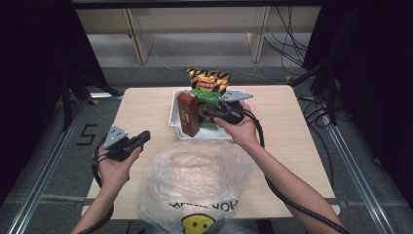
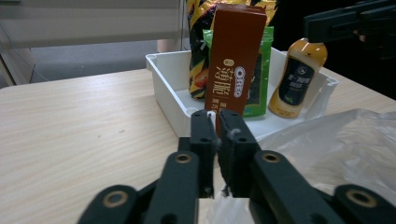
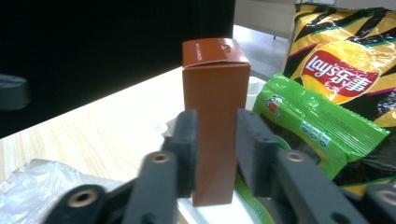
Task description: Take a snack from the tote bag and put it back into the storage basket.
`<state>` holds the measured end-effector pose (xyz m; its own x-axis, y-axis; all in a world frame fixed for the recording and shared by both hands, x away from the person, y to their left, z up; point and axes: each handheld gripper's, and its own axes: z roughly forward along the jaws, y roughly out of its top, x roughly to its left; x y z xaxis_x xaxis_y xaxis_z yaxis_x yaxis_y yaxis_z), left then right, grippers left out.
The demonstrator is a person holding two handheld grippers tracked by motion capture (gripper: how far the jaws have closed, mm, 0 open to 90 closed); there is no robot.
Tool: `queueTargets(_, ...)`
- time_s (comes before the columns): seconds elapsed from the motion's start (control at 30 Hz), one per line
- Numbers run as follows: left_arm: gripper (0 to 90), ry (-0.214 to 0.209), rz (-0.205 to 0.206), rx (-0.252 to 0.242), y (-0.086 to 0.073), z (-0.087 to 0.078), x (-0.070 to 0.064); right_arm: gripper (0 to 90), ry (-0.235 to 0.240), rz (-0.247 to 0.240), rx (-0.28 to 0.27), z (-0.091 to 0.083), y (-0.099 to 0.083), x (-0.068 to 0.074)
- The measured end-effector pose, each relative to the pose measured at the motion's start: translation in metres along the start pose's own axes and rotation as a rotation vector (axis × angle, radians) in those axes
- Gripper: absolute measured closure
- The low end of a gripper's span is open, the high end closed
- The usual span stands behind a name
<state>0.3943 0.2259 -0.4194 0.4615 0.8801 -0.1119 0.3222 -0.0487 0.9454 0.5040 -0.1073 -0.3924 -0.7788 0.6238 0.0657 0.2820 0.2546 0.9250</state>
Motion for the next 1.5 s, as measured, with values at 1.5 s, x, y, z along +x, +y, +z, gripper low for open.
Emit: queueTargets(1.5, 90.0, 0.052, 0.051, 0.070, 0.051, 0.126, 0.022, 90.0, -0.030, -0.028, -0.024, 0.018, 0.001, 0.006)
